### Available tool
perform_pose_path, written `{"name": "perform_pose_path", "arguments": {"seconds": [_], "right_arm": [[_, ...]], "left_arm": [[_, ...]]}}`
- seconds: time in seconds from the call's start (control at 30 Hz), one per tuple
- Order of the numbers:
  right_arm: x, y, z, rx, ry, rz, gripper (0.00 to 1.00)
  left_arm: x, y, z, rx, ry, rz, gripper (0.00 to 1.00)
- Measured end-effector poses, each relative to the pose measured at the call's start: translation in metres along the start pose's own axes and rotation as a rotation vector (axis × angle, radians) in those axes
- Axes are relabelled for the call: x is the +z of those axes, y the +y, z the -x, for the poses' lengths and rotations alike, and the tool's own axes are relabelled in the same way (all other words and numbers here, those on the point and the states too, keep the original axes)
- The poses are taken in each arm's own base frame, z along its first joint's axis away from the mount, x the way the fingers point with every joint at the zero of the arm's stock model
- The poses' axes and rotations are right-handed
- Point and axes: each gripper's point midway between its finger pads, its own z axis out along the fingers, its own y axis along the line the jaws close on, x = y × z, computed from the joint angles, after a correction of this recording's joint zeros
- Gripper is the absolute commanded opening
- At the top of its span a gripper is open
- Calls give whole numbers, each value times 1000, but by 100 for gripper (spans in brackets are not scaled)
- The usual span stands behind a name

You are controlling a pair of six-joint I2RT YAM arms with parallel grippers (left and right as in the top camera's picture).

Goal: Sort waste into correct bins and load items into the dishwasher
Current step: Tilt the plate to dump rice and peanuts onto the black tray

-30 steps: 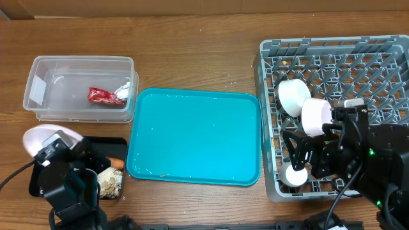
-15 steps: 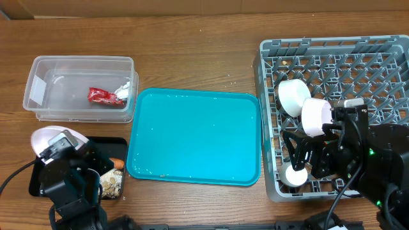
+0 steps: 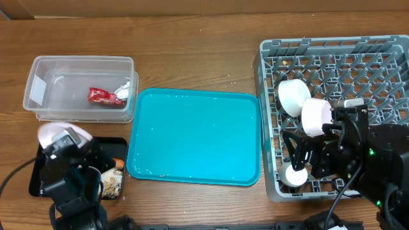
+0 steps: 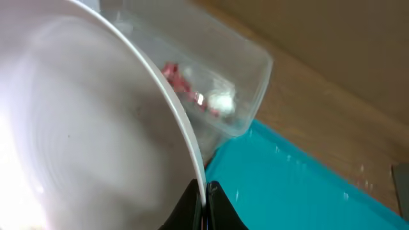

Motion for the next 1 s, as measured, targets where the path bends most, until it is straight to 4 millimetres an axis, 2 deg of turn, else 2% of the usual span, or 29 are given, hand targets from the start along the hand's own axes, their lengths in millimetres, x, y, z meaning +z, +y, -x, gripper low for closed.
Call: {"name": "perform_pose_path", "arguments": {"seconds": [0.07, 0.17, 0.23, 0.33, 0.43, 0.57, 0.67, 0.8, 0.93, 1.0], "right_arm": [[0, 0, 0, 0, 0, 0, 100], [0, 0, 0, 1, 0, 0, 100], [0, 0, 0, 1, 0, 0, 100], [0, 0, 0, 0, 0, -1, 100], [0, 0, 0, 0, 1, -1, 100], [0, 0, 0, 1, 0, 0, 100], [0, 0, 0, 1, 0, -1, 100], [0, 0, 0, 1, 0, 0, 100], [0, 0, 0, 0, -1, -1, 100], [0, 0, 0, 1, 0, 0, 100]], "left_arm": [[1, 2, 13, -1, -54, 18, 4], [1, -8, 2, -21, -2, -45, 4], [1, -15, 1, -14, 4, -83, 4], [1, -7, 7, -10, -24, -36, 4], [1, -5, -13, -28, 60, -34, 4], [3, 3, -5, -6, 26, 13, 4], [2, 4, -21, -18, 93, 13, 4], [3, 6, -4, -5, 19, 30, 4], [2, -10, -10, -6, 55, -63, 4], [3, -10, 0, 11, 12, -59, 4]]}}
